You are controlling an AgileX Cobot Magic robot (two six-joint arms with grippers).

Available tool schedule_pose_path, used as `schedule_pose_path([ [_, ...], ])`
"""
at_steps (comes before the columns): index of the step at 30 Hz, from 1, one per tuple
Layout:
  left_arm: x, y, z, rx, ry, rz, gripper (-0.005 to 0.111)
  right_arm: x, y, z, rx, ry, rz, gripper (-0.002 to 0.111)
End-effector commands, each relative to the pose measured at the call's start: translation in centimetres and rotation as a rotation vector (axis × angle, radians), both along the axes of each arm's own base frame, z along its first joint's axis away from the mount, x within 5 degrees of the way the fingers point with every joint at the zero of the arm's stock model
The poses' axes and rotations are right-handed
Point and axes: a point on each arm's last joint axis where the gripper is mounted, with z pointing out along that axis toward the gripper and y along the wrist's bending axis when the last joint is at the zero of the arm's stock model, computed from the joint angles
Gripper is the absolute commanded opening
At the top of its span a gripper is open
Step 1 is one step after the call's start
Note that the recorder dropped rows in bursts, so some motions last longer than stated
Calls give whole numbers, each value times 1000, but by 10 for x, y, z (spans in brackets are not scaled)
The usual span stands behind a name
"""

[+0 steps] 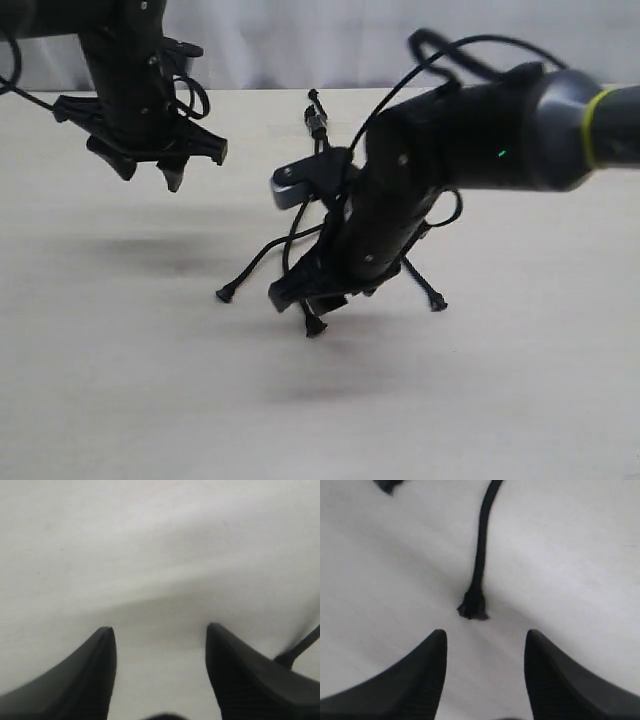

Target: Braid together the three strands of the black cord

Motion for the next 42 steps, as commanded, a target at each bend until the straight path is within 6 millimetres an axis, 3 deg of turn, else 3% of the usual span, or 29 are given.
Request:
schedule_pose_path([
  [1,-19,3,-3,-49,-39,5,51,-2,27,-19,-57,-22,28,47],
  [7,-44,3,-24,-129,-32,35,51,14,46,-31,-66,-19,33,47],
  [14,-60,6,-40,-150,-33,88,51,22,48,-56,-137,-25,75,46],
  [17,-63,6,-44,-150,-26,89,51,22,46,-60,-161,-15,83,31],
  [20,-63,5,-44,-156,-25,93,51,22,45,-51,-160,-35,89,4],
  [24,-62,-5,-44,-183,-50,72,51,23,33,-26,-187,-43,77,4],
  [27,-60,-26,-43,-271,-116,73,51,30,18,-10,-188,-48,39,4],
  [32,-61,-57,-43,-326,-206,0,51,35,7,-4,-168,-28,9,4],
  [42,-64,-60,-59,-300,-140,-5,51,43,-13,2,-128,36,14,4],
])
